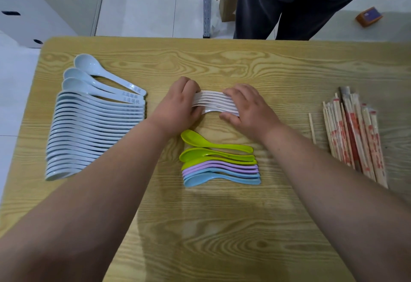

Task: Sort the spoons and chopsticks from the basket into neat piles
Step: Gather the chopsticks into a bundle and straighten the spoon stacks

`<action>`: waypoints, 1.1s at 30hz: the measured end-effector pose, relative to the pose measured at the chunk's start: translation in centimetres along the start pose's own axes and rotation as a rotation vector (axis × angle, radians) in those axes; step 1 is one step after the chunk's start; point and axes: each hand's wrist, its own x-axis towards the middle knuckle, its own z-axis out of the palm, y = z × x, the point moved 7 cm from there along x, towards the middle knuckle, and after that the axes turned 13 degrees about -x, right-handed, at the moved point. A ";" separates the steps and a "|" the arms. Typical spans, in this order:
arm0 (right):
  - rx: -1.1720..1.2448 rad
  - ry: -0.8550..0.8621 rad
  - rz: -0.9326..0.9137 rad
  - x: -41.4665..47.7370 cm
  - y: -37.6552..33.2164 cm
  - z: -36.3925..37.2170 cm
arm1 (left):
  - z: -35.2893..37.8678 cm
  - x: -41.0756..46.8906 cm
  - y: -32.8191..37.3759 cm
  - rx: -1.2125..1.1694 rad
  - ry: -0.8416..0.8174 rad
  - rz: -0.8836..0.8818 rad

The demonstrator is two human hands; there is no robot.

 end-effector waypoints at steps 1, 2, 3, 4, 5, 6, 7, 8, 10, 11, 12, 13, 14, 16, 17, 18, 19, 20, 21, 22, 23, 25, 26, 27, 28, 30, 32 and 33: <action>-0.017 -0.008 -0.004 0.0 0.0 0.2 | 0.2 0.0 0.1 0.014 -0.001 0.033; -0.039 -0.021 -0.015 0.0 0.0 0.5 | 0.5 0.1 0.2 0.035 -0.007 0.065; -0.056 -0.035 -0.031 0.0 -0.1 0.7 | 0.8 0.1 0.4 0.064 -0.023 0.098; -0.062 -0.039 -0.046 0.0 -0.2 0.9 | 1.2 0.2 0.4 0.094 -0.047 0.125; -0.064 -0.032 -0.054 0.0 -0.2 0.9 | 1.5 0.2 0.3 0.110 -0.072 0.136; -0.071 -0.019 -0.056 0.0 -0.2 0.9 | 1.5 0.3 0.2 0.107 -0.087 0.131; -0.087 -0.006 -0.056 0.0 -0.1 0.9 | 1.4 0.4 0.1 0.099 -0.089 0.126; -0.104 0.003 -0.059 0.0 -0.1 0.8 | 1.2 0.5 0.1 0.100 -0.083 0.128; -0.113 -0.025 -0.063 -0.1 -0.1 1.0 | 0.9 0.5 0.2 0.126 -0.071 0.145; -0.110 -0.060 -0.065 -0.1 -0.1 1.2 | 0.9 0.5 0.3 0.132 -0.070 0.148; -0.111 -0.093 -0.068 -0.1 -0.2 1.3 | 0.9 0.5 0.3 0.127 -0.075 0.137; -0.119 -0.110 -0.073 0.0 -0.3 1.4 | 1.0 0.4 0.3 0.119 -0.081 0.125; -0.131 -0.112 -0.080 0.1 -0.4 1.4 | 1.1 0.4 0.3 0.116 -0.091 0.116; -0.152 -0.102 -0.088 0.1 -0.5 1.3 | 1.2 0.4 0.3 0.124 -0.097 0.123; -0.161 -0.100 -0.089 0.1 -0.6 1.3 | 1.2 0.4 0.3 0.131 -0.092 0.128; -0.170 -0.098 -0.088 0.0 -0.7 1.2 | 1.2 0.4 0.3 0.137 -0.083 0.130; -0.178 -0.097 -0.084 0.0 -0.7 1.1 | 1.2 0.4 0.2 0.140 -0.073 0.130; -0.185 -0.099 -0.081 -0.1 -0.7 1.0 | 1.2 0.4 0.2 0.140 -0.066 0.129; -0.187 -0.102 -0.080 -0.1 -0.6 1.0 | 1.3 0.3 0.2 0.136 -0.059 0.130; -0.187 -0.103 -0.082 -0.1 -0.6 0.9 | 1.3 0.3 0.2 0.130 -0.053 0.136; -0.190 -0.100 -0.086 -0.1 -0.6 1.0 | 1.3 0.2 0.2 0.125 -0.047 0.144; -0.201 -0.086 -0.089 -0.1 -0.6 1.0 | 1.3 0.1 0.3 0.125 -0.049 0.153; -0.205 -0.085 -0.088 -0.1 -0.6 1.1 | 1.3 0.1 0.3 0.128 -0.057 0.153; -0.205 -0.091 -0.084 0.0 -0.7 1.1 | 1.3 0.2 0.3 0.132 -0.066 0.156; -0.201 -0.098 -0.079 0.0 -0.7 1.1 | 1.4 0.2 0.3 0.139 -0.075 0.158; -0.189 -0.112 -0.074 0.1 -0.6 1.0 | 1.5 0.3 0.2 0.159 -0.087 0.163; -0.179 -0.130 -0.076 0.1 -0.6 0.8 | 1.3 0.3 0.1 0.171 -0.077 0.164; -0.173 -0.136 -0.077 0.2 -0.6 0.8 | 1.1 0.2 0.1 0.170 -0.064 0.160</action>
